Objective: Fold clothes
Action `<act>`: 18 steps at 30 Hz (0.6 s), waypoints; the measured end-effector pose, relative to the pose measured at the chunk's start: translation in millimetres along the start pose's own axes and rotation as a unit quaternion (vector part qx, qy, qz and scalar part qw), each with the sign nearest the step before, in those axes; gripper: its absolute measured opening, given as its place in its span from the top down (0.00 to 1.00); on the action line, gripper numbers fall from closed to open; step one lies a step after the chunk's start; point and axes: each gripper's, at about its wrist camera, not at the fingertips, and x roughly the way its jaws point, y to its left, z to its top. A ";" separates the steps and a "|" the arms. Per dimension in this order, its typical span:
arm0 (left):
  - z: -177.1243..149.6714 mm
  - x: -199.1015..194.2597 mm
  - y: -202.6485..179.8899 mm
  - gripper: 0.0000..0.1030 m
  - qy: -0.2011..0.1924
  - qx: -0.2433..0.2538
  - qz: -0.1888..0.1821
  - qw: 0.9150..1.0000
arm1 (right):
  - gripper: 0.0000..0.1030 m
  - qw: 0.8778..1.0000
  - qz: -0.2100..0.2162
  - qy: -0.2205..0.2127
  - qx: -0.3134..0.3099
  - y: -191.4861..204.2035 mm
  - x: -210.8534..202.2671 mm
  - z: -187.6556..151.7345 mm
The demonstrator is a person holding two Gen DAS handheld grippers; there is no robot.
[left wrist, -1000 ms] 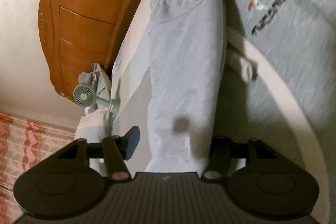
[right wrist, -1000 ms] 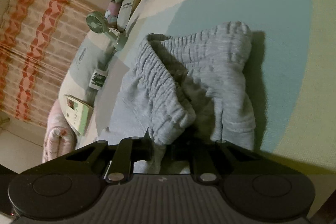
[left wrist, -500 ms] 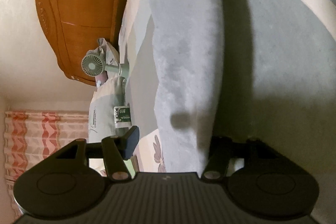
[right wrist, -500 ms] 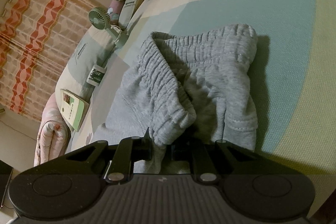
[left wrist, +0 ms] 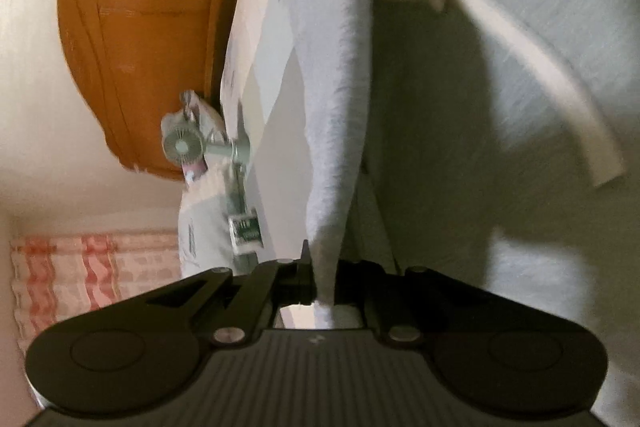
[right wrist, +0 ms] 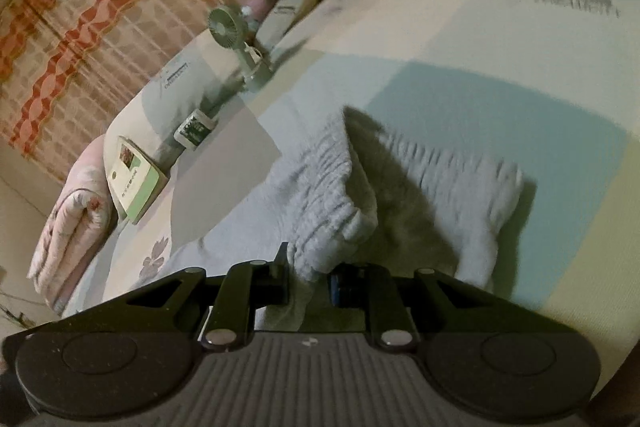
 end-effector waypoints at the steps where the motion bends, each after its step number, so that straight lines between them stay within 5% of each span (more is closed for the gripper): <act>1: 3.8 -8.1 -0.6 0.97 -0.007 0.007 -0.004 1.000 | 0.81 1.000 -0.001 -0.001 -0.002 -1.5 -1.4 2.3; 8: 34.2 -50.3 -12.5 0.97 -0.039 0.029 -0.027 0.998 | 0.81 1.000 -0.016 0.005 -0.021 -18.6 -7.7 15.3; 18: 66.7 -59.5 -36.0 0.97 -0.062 0.037 -0.062 0.995 | 0.82 0.999 -0.017 0.027 -0.020 -43.1 -12.2 26.8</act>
